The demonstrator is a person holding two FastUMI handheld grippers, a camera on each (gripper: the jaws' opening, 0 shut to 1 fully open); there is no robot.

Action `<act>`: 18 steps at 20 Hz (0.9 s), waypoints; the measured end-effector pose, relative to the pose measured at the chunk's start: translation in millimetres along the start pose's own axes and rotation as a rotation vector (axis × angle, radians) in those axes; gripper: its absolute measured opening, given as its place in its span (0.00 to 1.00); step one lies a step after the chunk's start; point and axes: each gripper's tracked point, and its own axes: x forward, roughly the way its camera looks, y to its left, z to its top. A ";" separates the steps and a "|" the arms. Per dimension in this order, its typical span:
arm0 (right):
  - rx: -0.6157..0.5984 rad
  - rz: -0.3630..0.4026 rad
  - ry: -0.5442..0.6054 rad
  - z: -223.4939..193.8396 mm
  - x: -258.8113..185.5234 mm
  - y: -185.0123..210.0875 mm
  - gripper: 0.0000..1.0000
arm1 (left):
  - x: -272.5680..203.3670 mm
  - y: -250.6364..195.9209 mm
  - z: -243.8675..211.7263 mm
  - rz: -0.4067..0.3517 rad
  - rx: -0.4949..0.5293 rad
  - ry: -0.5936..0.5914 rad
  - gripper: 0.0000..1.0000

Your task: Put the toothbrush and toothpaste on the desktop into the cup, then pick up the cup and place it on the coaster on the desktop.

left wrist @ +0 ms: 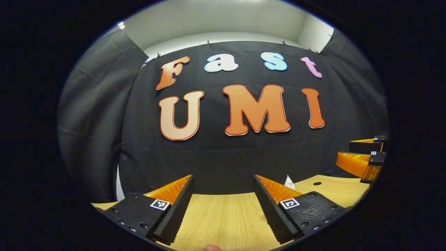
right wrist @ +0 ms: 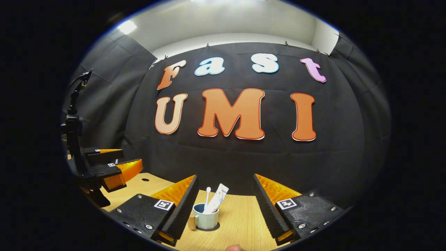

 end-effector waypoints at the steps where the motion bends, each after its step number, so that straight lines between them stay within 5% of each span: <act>1: 0.013 -0.005 -0.001 0.9 0.4 -2.0 0.92 | 0.9 -1.3 -0.4 -0.003 0.003 -0.002 0.99; 18: 0.017 0.000 -0.001 1.6 -3.5 -3.0 0.92 | -7.4 -14.4 4.0 -0.017 -0.047 -0.006 0.99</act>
